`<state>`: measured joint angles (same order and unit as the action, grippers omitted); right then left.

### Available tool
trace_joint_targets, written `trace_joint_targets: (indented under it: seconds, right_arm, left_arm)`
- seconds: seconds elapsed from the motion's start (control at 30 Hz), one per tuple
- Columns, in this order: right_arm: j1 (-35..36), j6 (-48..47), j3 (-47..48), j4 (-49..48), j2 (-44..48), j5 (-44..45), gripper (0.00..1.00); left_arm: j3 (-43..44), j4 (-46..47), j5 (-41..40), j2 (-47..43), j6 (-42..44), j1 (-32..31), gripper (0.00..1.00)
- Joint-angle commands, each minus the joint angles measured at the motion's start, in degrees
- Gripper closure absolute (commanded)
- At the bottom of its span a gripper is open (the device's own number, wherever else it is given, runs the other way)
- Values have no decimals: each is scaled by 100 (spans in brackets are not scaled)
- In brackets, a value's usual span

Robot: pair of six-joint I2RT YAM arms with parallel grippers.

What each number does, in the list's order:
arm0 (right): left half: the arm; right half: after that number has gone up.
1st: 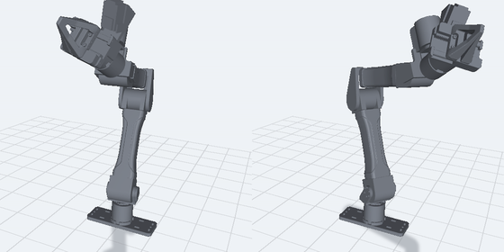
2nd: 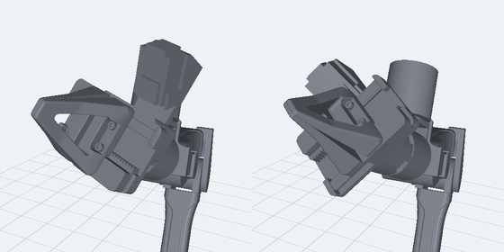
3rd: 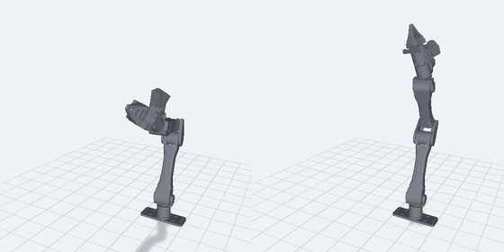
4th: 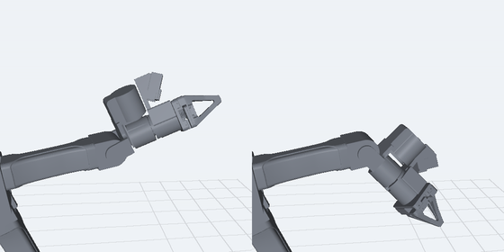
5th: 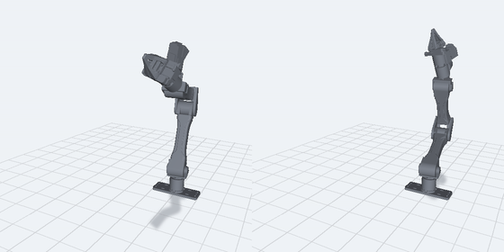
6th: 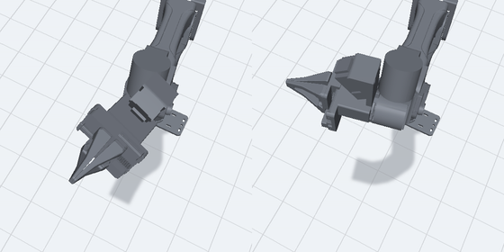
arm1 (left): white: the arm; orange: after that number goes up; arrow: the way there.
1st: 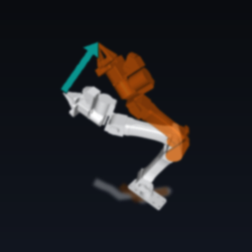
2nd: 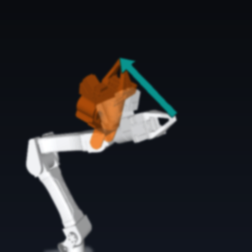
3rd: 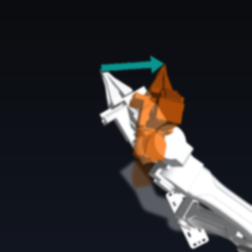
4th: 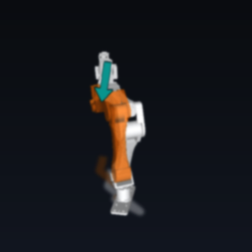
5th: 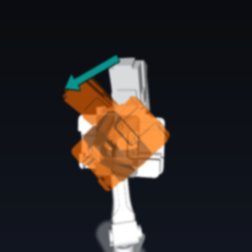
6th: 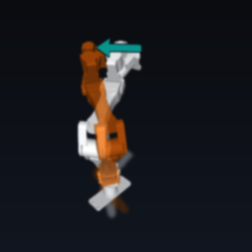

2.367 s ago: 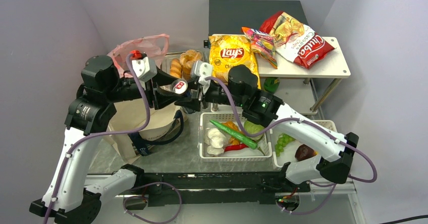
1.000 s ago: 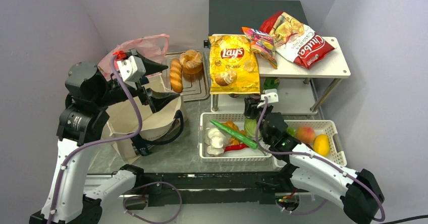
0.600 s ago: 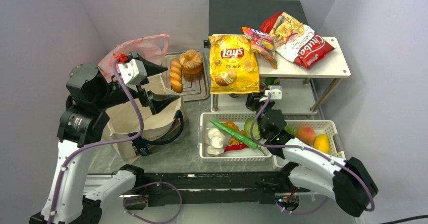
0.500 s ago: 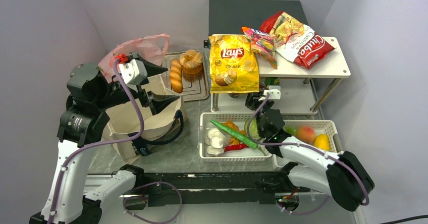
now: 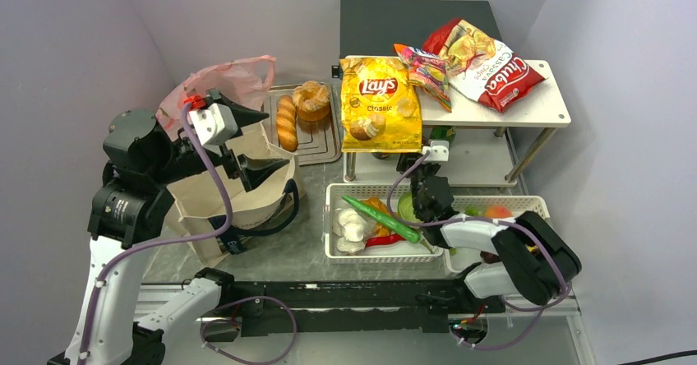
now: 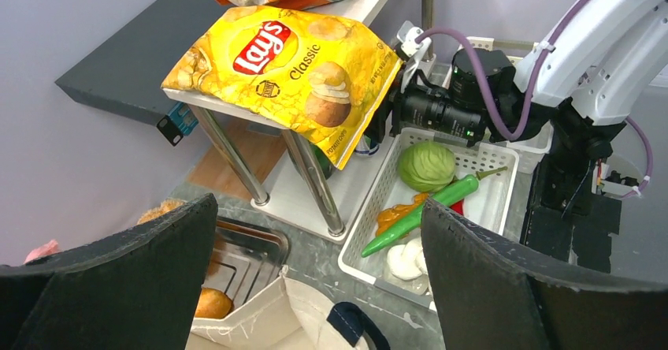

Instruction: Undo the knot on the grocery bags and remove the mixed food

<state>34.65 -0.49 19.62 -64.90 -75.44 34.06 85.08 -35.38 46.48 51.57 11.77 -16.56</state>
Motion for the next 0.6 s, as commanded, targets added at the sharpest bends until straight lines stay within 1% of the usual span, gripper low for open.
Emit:
trace_joint_targets:
  seconds: [0.0, 0.07, 0.13, 0.33, 0.43, 0.57]
  right_arm:
    - [-143, -20, 59, -1448, -366, -262, 100]
    - [-172, -73, 60, -1649, -563, -311, 99]
    - [-197, -132, 60, -1813, -707, -370, 92]
    - [-275, 2, 106, -1800, -918, -602, 79]
    - [-330, -31, 166, -1892, -1106, -661, 77]
    - [-411, -22, 151, -1926, -1248, -731, 70]
  left_arm:
    - [18, -81, -86, -51, 140, 35, 1]
    - [9, -116, -96, -51, 169, 35, 1]
    - [9, -154, -116, -56, 197, 30, 1]
    - [-9, -182, -163, -43, 284, 30, 1]
    - [-10, -189, -158, -8, 316, 30, 1]
    - [-17, -200, -148, -5, 348, 32, 1]
